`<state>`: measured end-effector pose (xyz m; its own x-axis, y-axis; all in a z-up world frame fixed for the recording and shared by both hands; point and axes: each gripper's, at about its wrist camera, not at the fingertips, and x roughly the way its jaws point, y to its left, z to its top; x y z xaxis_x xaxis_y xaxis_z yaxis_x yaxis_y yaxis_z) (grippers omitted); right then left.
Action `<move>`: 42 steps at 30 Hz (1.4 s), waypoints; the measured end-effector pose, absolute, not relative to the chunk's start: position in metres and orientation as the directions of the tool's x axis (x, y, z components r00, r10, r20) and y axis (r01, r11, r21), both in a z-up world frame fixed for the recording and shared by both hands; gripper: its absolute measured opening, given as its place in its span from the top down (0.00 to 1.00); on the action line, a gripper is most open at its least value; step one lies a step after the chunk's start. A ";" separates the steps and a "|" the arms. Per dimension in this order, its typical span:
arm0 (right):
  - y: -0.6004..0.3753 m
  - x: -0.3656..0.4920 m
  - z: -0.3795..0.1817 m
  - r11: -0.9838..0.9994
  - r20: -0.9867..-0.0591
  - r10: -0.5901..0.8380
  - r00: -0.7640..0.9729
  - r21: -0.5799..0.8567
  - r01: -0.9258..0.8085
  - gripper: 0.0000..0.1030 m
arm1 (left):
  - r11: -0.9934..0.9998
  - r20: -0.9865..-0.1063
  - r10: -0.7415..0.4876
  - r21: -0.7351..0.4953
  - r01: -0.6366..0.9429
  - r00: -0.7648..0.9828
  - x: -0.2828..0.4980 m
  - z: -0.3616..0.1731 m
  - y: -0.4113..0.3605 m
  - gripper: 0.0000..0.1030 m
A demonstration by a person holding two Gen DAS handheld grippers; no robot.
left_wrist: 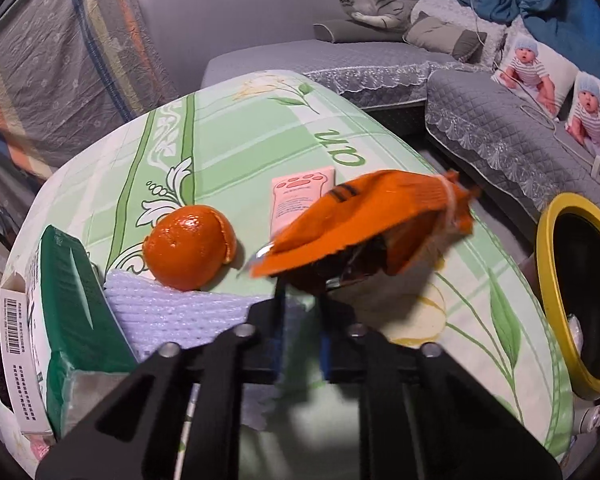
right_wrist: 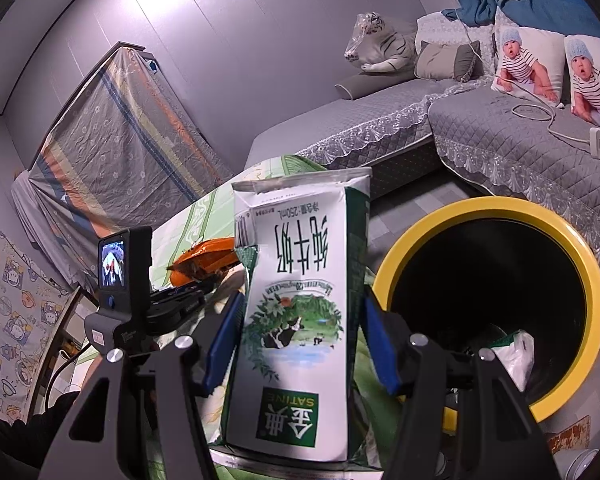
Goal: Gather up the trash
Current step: 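Carry the wrapper and carton over the yellow bin and release both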
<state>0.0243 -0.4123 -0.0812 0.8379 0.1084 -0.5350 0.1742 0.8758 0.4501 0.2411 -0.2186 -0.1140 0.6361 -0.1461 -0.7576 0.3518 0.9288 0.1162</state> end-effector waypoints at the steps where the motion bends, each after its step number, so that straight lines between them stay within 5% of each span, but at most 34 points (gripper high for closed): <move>1: -0.411 0.025 -0.080 0.875 -0.536 0.106 0.838 0.450 0.177 0.47 | 0.931 -0.754 -0.150 0.111 0.349 0.639 0.242 -0.112 -0.217 0.97; 13: -0.403 0.026 -0.075 0.883 -0.542 0.094 0.835 0.432 0.181 0.47 | 0.914 -0.663 -0.266 0.057 0.401 0.700 0.210 -0.072 -0.186 0.99; 18: -0.400 0.028 -0.075 0.882 -0.534 0.114 0.838 0.442 0.162 0.47 | 0.859 -0.738 -0.314 0.047 0.510 0.598 0.223 -0.085 -0.209 0.96; 19: -0.401 0.028 -0.075 0.883 -0.531 0.117 0.839 0.442 0.157 0.47 | 0.851 -0.755 -0.321 0.035 0.523 0.572 0.228 -0.089 -0.213 0.92; 20: -0.400 0.028 -0.075 0.884 -0.530 0.120 0.840 0.441 0.152 0.47 | 0.854 -0.774 -0.311 0.026 0.519 0.551 0.236 -0.093 -0.217 0.75; 21: -0.400 0.029 -0.075 0.885 -0.529 0.124 0.840 0.442 0.148 0.47 | 0.858 -0.777 -0.304 0.028 0.513 0.551 0.240 -0.096 -0.220 0.36; 22: -0.400 0.028 -0.075 0.885 -0.527 0.126 0.840 0.443 0.145 0.47 | 0.863 -0.767 -0.295 0.043 0.504 0.570 0.244 -0.095 -0.222 0.22; 26: -0.404 0.028 -0.076 0.882 -0.529 0.131 0.838 0.448 0.145 0.47 | 0.870 -0.736 -0.279 0.078 0.487 0.616 0.256 -0.085 -0.231 0.19; 31: -0.409 0.029 -0.079 0.873 -0.525 0.144 0.839 0.466 0.142 0.47 | 0.828 -0.774 -0.207 0.186 0.529 0.598 0.270 -0.105 -0.256 0.22; 34: -0.413 0.026 -0.081 0.869 -0.523 0.143 0.840 0.473 0.147 0.47 | 0.828 -0.772 -0.205 0.191 0.527 0.602 0.269 -0.105 -0.258 0.45; 35: -0.413 0.025 -0.081 0.868 -0.523 0.141 0.840 0.474 0.149 0.47 | 0.819 -0.755 -0.209 0.213 0.533 0.622 0.265 -0.103 -0.259 0.74; 36: -0.414 0.024 -0.081 0.867 -0.523 0.140 0.841 0.475 0.152 0.47 | 0.810 -0.751 -0.208 0.227 0.541 0.627 0.262 -0.103 -0.261 0.84; 42: -0.415 0.022 -0.080 0.861 -0.518 0.137 0.845 0.484 0.158 0.47 | 0.822 -0.733 -0.246 0.189 0.537 0.634 0.255 -0.092 -0.249 0.97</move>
<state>0.0216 -0.4153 -0.0797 0.8446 0.1365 -0.5178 0.1575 0.8608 0.4839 0.2553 -0.2491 -0.0918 0.6342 -0.2463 -0.7329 0.5371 0.8222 0.1885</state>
